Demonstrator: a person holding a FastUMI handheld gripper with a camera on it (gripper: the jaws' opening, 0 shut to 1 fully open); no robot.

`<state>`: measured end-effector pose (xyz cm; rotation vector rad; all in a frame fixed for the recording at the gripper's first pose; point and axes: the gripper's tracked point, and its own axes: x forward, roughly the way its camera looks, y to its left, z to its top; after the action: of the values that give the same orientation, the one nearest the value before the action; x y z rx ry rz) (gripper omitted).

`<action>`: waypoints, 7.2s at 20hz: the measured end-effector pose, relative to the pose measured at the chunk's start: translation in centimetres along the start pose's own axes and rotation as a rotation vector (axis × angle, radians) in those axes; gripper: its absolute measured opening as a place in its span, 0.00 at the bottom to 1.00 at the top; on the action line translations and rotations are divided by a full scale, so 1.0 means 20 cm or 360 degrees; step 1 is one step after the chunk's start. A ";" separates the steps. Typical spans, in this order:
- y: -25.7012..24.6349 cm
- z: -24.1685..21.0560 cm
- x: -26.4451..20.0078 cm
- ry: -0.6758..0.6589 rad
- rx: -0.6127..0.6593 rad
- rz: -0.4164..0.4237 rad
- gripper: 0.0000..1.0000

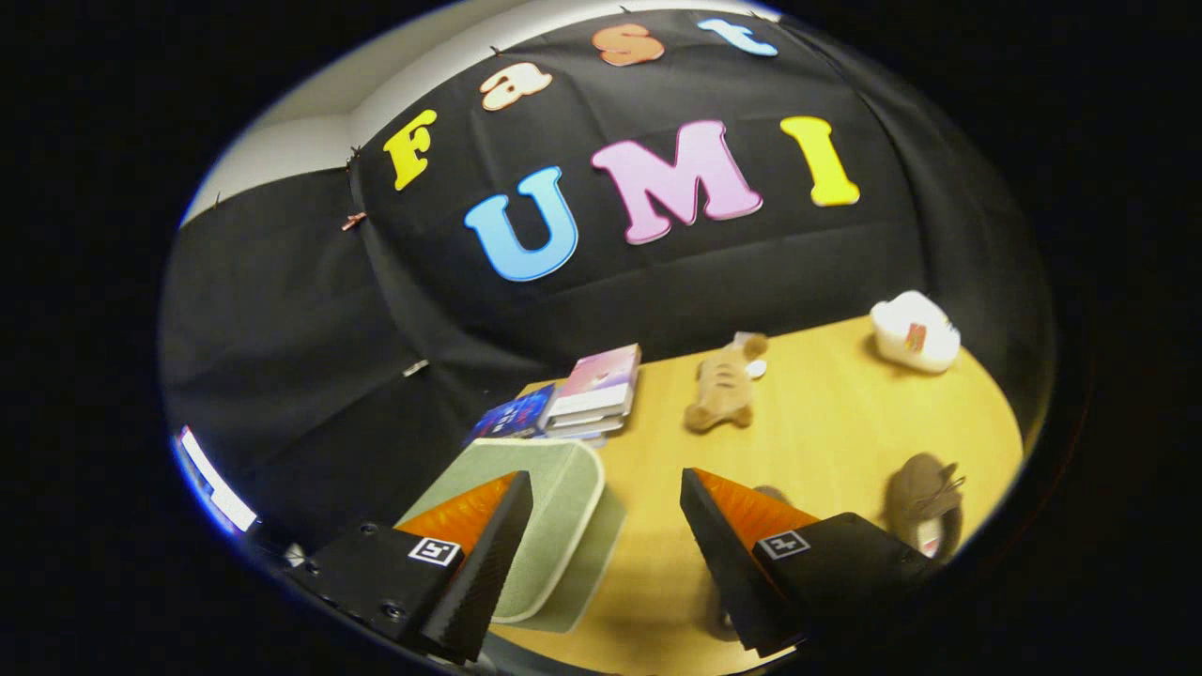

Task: Open the storage box then place both shoes into the box .Put the left shoe in first, then the right shoe, with the right side of both shoes facing outward in a uniform manner.

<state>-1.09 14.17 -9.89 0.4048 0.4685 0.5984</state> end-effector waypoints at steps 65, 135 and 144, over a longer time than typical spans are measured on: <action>1.75 -0.18 0.47 0.0939 0.0578 0.0776 0.06; -0.55 -0.18 -0.08 0.0328 0.0382 -0.0756 0.06; 0.32 0.13 0.09 0.0204 0.0443 -0.0433 0.05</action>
<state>-1.17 19.60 -5.14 0.5584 0.7208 0.2961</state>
